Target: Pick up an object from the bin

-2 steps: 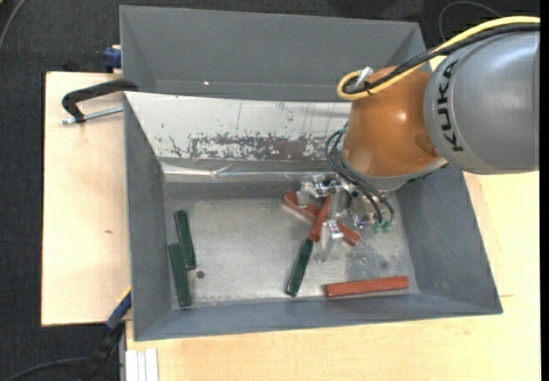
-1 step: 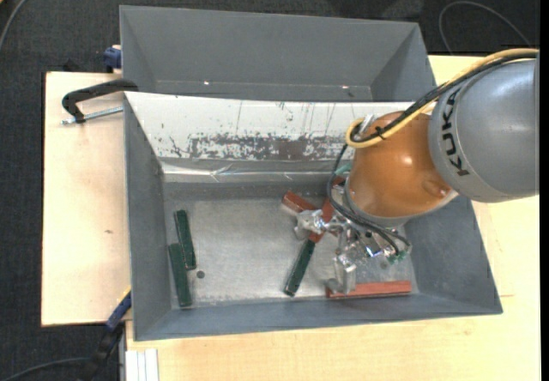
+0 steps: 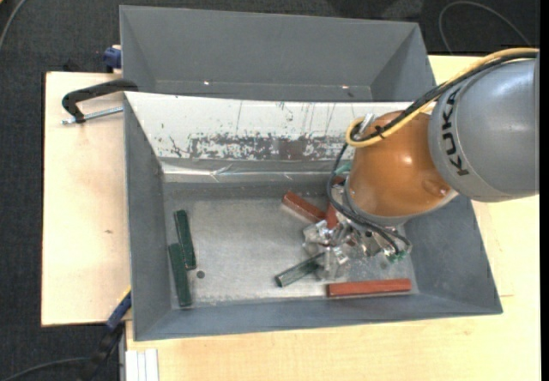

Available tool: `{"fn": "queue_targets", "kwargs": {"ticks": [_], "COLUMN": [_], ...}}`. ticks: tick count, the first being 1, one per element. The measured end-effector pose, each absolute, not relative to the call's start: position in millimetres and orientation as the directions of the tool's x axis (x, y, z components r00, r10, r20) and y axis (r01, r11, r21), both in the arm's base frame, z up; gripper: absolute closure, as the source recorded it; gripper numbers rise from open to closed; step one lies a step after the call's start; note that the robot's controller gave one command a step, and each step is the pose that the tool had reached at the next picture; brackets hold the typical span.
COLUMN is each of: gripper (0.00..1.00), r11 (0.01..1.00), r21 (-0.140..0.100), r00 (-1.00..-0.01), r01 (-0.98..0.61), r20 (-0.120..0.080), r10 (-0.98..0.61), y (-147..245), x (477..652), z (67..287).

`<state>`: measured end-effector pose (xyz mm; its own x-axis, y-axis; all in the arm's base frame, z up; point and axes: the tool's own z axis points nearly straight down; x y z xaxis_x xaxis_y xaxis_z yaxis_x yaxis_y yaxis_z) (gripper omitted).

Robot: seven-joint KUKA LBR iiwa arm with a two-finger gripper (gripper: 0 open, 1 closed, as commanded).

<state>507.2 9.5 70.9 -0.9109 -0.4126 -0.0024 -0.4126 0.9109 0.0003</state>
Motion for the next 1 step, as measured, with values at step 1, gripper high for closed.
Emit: {"fn": "queue_targets", "kwargs": {"ticks": [1], "gripper": [1.00], "r11": [0.872], "r21": [-0.005], "r00": [-0.872], "r01": [-0.489], "r20": [-0.015], "r10": [-0.489], "y": [32.8], "x": [528.5], "z": [250.6]}}
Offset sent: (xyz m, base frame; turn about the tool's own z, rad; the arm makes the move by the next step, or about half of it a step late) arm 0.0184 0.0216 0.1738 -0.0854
